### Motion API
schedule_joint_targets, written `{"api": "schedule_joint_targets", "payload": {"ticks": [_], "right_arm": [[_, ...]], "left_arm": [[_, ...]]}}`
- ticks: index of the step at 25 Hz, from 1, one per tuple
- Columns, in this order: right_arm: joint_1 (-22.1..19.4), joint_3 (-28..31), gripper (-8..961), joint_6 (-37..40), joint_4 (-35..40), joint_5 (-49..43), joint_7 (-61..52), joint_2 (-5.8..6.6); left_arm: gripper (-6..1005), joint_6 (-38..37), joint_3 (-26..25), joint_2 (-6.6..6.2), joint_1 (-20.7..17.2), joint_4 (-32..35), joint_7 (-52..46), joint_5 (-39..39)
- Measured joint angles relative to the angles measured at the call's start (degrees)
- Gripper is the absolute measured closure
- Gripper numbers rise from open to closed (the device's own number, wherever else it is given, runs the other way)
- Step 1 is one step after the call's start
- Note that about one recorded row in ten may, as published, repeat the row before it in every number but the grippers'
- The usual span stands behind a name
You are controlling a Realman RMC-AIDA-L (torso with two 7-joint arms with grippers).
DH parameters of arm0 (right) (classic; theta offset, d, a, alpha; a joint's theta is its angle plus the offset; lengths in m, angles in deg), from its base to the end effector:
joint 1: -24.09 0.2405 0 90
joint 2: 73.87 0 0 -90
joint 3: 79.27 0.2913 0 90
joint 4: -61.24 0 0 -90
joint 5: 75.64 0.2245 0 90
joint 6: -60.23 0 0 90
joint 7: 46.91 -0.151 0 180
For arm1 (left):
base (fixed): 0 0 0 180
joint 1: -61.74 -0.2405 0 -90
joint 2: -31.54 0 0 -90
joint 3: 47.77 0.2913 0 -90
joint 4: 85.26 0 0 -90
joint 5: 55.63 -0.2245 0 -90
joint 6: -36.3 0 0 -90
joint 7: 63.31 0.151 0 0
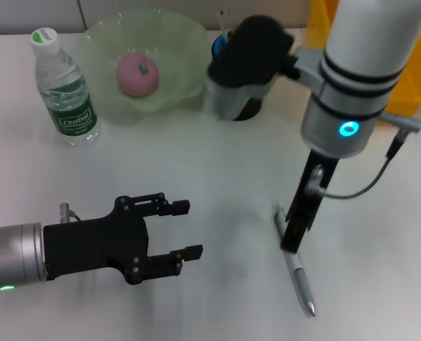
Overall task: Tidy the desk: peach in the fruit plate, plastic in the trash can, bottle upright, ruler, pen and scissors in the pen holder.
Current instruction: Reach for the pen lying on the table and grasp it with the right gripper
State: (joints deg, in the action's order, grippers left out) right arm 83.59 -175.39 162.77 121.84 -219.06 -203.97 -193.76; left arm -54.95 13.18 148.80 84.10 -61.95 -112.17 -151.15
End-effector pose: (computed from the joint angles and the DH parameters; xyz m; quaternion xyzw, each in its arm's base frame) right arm 0.1047 0.3727 -0.0887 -0.9009 0.2369 -0.3621 0.0327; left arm -0.3184 0.2800 -0.0733 -0.9517 -0.0772 -0.2832 0.0899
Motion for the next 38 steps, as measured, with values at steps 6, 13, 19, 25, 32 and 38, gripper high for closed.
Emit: {"api": "schedule_joint_targets", "payload": {"ticks": [6,13,19,25,32,38], "right_arm": [[-1.9,-4.9,189,-2.7,0.9,1.6,0.1,0.00],[-1.9,-6.2,190,-4.0,0.8,1.7,0.0,0.00],[-1.9,-6.4,190,-4.4,0.6,1.7,0.0,0.00],[-2.1,-8.4,189,-6.2,-1.0,1.8,-0.1,0.00],[-2.8,-10.3,189,-9.0,-1.9,2.0,0.1,0.01],[-2.8,-12.3,188,-10.8,-3.2,3.4,0.3,0.00]], "left_arm": [[323,0.4,-0.2,0.04,-0.2,0.0,0.0,0.0],[323,0.4,-0.6,0.07,-0.4,0.0,0.0,-0.1],[323,0.4,-0.6,0.07,-0.2,0.0,0.0,-0.1],[323,0.5,-0.6,0.21,0.0,0.0,0.0,0.0],[323,0.8,-0.8,0.44,0.0,-0.1,0.0,0.0],[323,1.0,-0.8,0.55,0.2,-0.1,0.0,0.0]]}}
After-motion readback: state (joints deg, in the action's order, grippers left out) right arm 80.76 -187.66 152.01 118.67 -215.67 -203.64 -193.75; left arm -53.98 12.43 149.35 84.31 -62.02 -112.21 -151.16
